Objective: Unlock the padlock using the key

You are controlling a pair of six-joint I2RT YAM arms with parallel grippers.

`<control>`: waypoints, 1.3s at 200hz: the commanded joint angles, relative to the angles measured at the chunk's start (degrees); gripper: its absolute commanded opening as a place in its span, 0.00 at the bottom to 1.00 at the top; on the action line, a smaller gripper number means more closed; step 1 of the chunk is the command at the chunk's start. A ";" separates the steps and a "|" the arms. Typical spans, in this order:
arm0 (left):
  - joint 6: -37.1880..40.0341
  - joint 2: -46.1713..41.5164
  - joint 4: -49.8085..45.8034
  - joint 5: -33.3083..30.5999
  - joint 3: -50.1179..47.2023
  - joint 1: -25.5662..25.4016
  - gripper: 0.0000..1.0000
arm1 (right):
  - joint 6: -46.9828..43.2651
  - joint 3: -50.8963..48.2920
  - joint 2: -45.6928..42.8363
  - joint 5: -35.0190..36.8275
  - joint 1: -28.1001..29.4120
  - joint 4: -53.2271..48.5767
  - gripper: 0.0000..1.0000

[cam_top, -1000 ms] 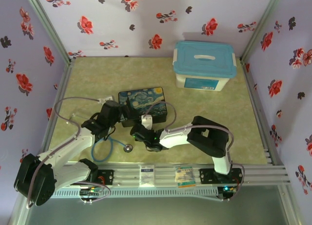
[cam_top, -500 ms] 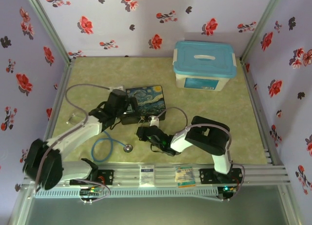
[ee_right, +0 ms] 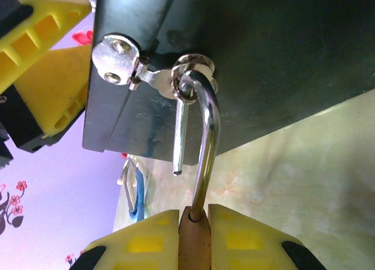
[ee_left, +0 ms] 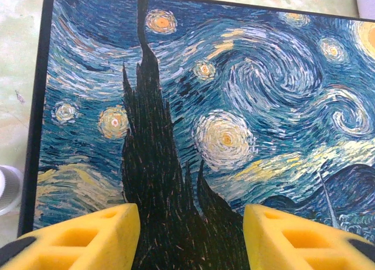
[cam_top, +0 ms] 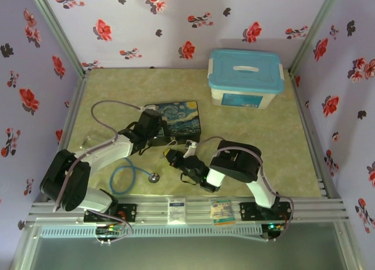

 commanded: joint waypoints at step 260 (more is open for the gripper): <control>3.05 0.56 -12.88 -3.78 -0.74 0.86 0.41 | 7.92 -13.21 -11.74 -17.66 -17.56 -1.36 0.00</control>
